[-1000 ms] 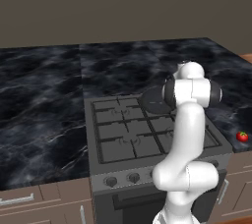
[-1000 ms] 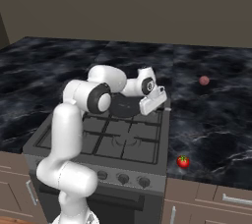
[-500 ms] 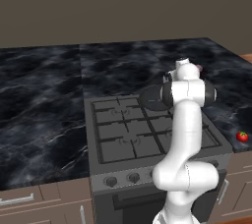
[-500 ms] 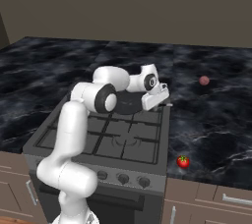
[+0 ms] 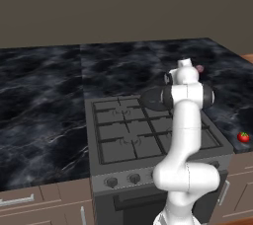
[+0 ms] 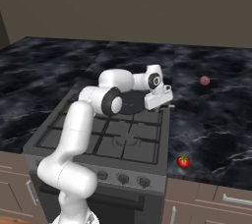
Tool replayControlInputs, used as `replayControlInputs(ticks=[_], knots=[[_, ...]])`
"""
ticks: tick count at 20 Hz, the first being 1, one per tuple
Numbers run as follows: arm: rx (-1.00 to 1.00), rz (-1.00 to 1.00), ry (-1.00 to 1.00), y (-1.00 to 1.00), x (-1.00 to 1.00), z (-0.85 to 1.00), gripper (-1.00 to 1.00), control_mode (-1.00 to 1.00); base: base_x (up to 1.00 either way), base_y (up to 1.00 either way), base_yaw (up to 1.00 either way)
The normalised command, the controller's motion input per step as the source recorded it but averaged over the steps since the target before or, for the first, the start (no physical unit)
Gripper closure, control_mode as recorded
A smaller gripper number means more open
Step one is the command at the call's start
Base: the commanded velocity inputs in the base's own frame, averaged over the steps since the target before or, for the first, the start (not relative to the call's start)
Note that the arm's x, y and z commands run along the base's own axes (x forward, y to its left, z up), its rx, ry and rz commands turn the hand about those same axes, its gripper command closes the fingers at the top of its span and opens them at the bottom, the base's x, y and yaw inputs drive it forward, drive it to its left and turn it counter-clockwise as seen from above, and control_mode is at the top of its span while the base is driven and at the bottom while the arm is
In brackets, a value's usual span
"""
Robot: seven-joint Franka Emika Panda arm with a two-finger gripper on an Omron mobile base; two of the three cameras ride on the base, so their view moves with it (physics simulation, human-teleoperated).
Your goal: Place the pan on the rear right burner on the stove. Then place the tomato and the onion in the pan and turn on the rear right burner.
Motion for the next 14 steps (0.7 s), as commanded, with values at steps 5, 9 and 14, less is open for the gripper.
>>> replayControlInputs(ticks=[5, 9, 14], knots=[[0.00, -0.06, 0.07, -0.25, 0.00, -0.37, 1.00, -1.00, 0.00, 0.00, 0.00], [0.00, -0.01, 0.04, -0.03, 0.00, -0.27, -1.00, -1.00, 0.00, 0.00, 0.00], [-0.02, -0.01, -0.01, -0.02, -0.01, -0.02, -1.00, -1.00, 0.00, 0.00, 0.00]])
